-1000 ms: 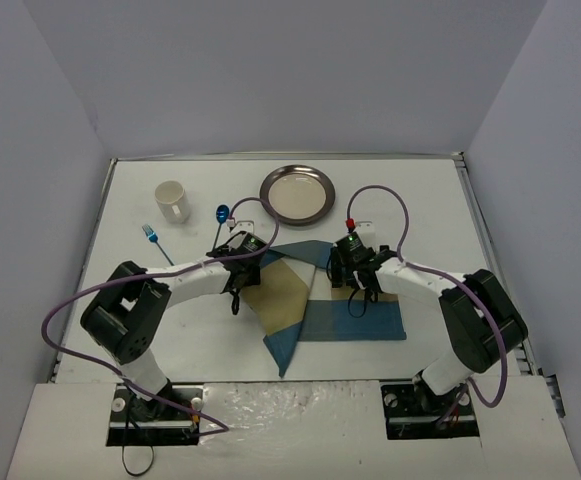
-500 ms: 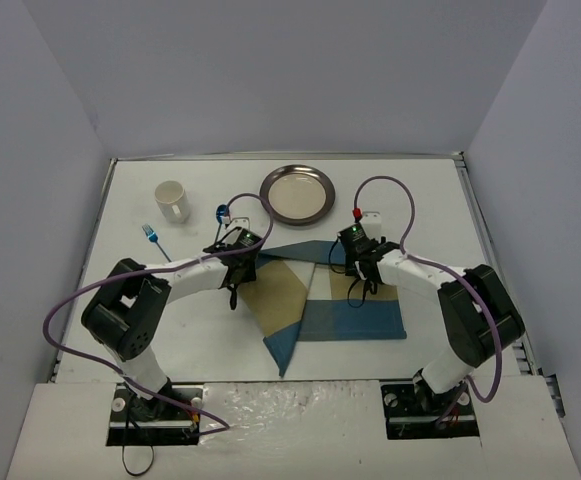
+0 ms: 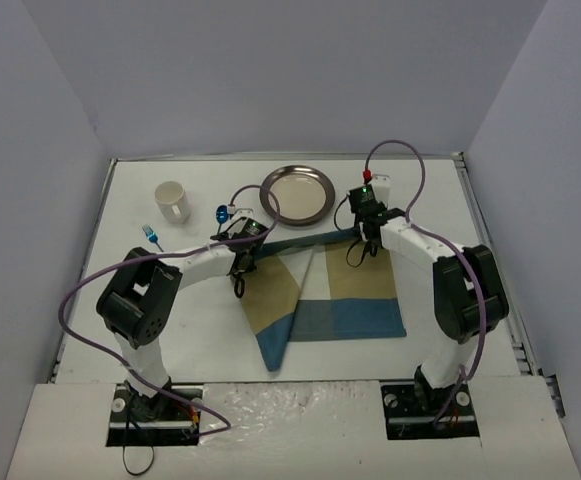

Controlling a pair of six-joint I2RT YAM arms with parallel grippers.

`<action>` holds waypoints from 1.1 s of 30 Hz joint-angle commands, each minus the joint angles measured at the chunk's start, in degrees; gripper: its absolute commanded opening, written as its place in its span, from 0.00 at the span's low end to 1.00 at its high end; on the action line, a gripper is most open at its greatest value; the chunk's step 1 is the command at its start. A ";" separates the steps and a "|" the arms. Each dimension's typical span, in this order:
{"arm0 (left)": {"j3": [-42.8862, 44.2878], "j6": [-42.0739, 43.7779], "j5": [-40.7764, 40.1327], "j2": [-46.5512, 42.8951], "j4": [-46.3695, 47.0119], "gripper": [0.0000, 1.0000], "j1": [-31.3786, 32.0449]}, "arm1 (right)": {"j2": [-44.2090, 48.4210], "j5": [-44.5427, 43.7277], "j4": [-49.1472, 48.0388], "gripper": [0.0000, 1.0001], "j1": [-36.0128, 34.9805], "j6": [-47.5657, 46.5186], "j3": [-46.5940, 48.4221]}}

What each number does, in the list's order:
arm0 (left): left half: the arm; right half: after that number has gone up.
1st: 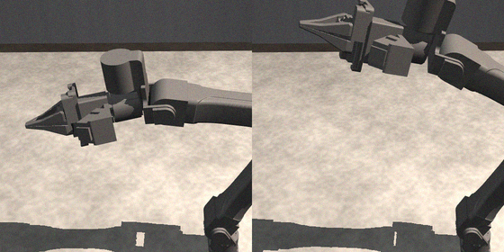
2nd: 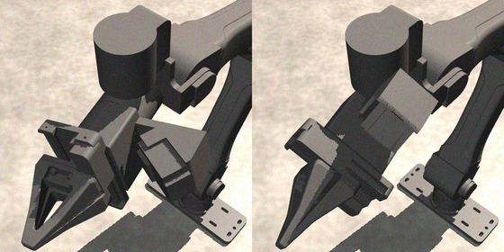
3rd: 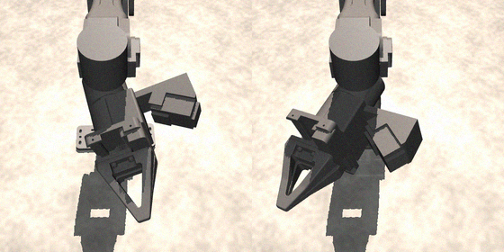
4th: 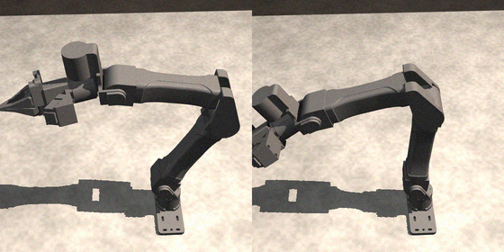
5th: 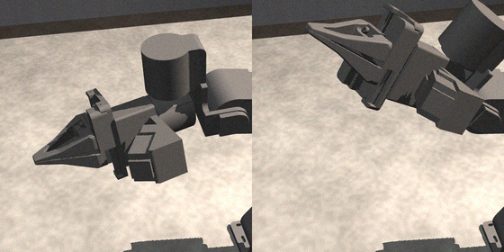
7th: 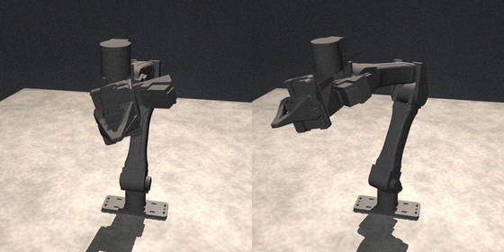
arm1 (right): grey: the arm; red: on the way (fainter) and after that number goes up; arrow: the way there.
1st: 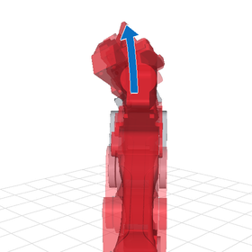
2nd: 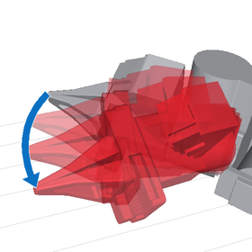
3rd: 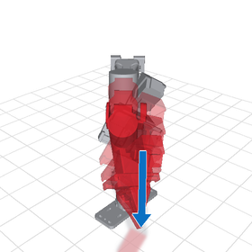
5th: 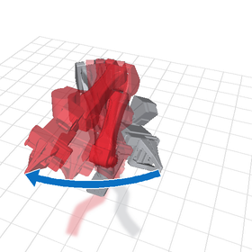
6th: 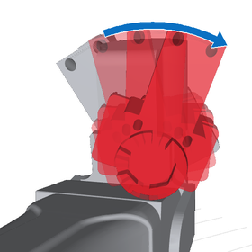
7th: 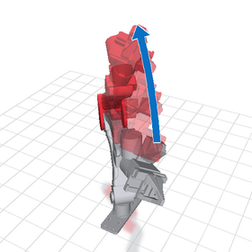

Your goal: Set the dinner table for one person

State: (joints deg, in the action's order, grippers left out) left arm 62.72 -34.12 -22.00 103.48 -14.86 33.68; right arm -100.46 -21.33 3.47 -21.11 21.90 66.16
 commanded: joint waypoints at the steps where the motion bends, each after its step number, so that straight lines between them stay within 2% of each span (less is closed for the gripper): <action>1: 4.75 3.04 -6.73 -0.23 -1.93 0.18 -1.62 | -2.81 -0.47 -1.10 0.16 1.36 -1.64 6.63; 5: 7.83 6.53 -9.83 1.12 -0.49 0.18 -1.93 | -7.07 1.59 -1.03 0.34 1.74 -2.33 11.77; 7: 8.83 8.20 -11.39 1.25 0.15 0.20 -1.95 | -6.92 2.78 -1.09 0.39 1.80 -2.52 12.58; 10: 10.43 11.57 -13.70 -0.14 1.47 0.28 -1.95 | -2.72 5.17 -1.10 0.59 1.78 -2.98 12.52; 12: 10.82 13.29 -14.71 -2.54 2.61 0.34 -1.95 | 0.04 6.34 -1.18 0.67 1.78 -2.99 11.33; 15: 11.45 14.24 -13.44 -5.55 1.86 0.49 -1.58 | 3.95 9.37 -1.33 0.79 1.78 -2.53 8.41; 19: 9.81 12.01 -9.24 -9.95 -1.32 0.62 0.22 | 10.42 11.97 -2.73 0.86 1.78 -1.58 1.93; 21: 7.70 10.51 -6.68 -12.00 -2.41 0.65 2.02 | 12.58 14.27 -3.89 0.88 1.73 -0.53 -2.40; 26: 2.37 5.63 0.67 -13.96 -2.20 0.68 6.08 | 14.95 20.47 -8.50 0.89 1.50 2.97 -12.65; 33: -2.02 2.04 4.28 -12.53 -0.08 0.68 6.66 | 13.90 30.53 -20.34 0.88 1.46 8.49 -23.41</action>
State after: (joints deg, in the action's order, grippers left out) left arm 61.40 -28.46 -20.42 91.39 -16.71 40.84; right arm -86.55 2.06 -6.17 -19.81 25.90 46.28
